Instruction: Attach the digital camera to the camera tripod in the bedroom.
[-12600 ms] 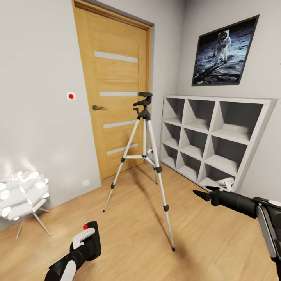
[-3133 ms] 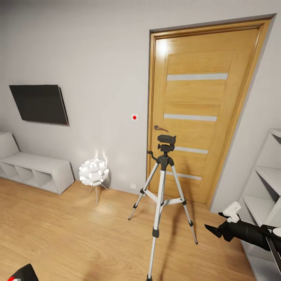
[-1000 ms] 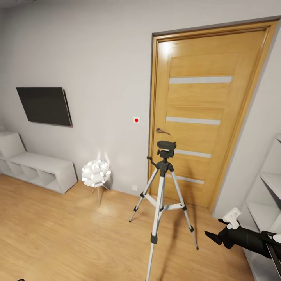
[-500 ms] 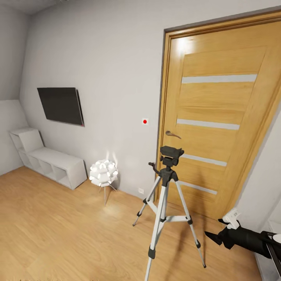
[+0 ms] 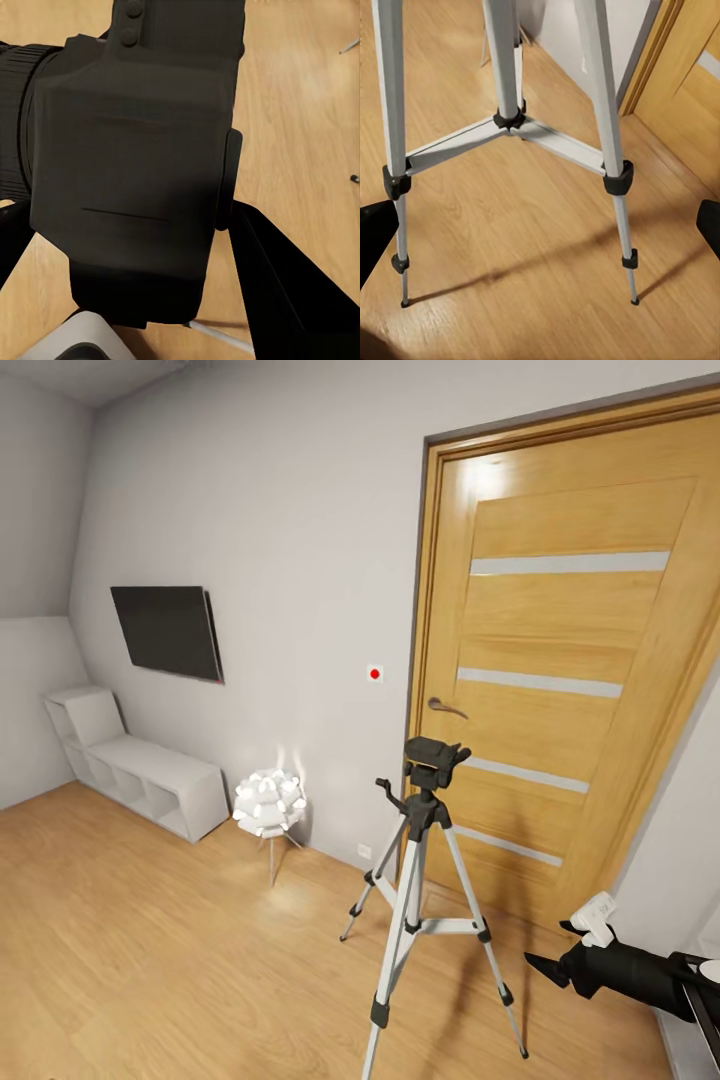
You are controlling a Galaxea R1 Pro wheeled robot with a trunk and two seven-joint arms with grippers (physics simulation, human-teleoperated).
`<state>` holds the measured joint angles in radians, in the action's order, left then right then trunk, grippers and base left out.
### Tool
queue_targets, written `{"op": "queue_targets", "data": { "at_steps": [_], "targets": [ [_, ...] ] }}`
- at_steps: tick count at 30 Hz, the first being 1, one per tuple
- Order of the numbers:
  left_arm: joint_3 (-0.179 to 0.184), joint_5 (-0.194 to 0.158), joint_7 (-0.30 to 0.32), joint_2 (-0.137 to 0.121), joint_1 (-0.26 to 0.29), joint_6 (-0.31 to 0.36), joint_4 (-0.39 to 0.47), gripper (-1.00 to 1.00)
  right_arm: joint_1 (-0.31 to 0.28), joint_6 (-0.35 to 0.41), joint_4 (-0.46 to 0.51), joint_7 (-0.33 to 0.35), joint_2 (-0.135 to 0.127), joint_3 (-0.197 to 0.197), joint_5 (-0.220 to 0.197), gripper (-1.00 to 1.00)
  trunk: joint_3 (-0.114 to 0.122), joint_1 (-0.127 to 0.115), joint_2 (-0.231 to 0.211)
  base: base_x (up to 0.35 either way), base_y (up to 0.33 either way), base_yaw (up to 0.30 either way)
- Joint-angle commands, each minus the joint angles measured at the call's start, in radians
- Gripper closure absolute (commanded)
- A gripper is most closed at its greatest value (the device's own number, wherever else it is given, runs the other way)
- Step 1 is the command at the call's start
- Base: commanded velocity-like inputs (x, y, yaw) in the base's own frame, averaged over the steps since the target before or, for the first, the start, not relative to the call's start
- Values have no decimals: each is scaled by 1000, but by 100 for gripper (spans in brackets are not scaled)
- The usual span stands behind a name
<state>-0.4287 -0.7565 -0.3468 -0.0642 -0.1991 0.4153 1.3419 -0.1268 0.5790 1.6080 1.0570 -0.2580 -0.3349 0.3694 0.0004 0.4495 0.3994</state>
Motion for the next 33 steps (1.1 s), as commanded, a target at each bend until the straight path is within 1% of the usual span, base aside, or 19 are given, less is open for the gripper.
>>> {"op": "queue_targets", "data": {
  "at_steps": [1, 5, 12, 25, 29, 33],
  "targets": [
    [0, -8, -6, 0, 0, 3, 2, 100, 0, 5, 1, 8, 0, -1, 6, -100, 0, 0, 1, 1, -11, 32],
    [-2, -8, -8, 0, 0, 3, 2, 100, 0, 5, 1, 8, 0, -1, 6, -100, 0, 0, 1, 19, -41, 15],
    [-2, -8, -10, 0, 0, 3, 2, 100, 0, 5, 1, 8, 0, -1, 6, -100, 1, 0, 1, 123, -210, 93],
    [-2, -7, -10, 0, 0, 3, 2, 100, 0, 5, 1, 8, -1, -1, 6, -100, 1, 0, 1, 159, -279, 225],
    [-3, -8, -11, -1, 0, 3, 2, 100, 0, 5, 1, 8, 0, -1, 6, -100, 1, 0, 1, 60, -269, 250],
    [-4, -8, -10, 0, 0, 3, 2, 100, 0, 5, 1, 8, 0, -1, 6, -100, 1, 0, 1, 20, -120, 251]
  ]
}}
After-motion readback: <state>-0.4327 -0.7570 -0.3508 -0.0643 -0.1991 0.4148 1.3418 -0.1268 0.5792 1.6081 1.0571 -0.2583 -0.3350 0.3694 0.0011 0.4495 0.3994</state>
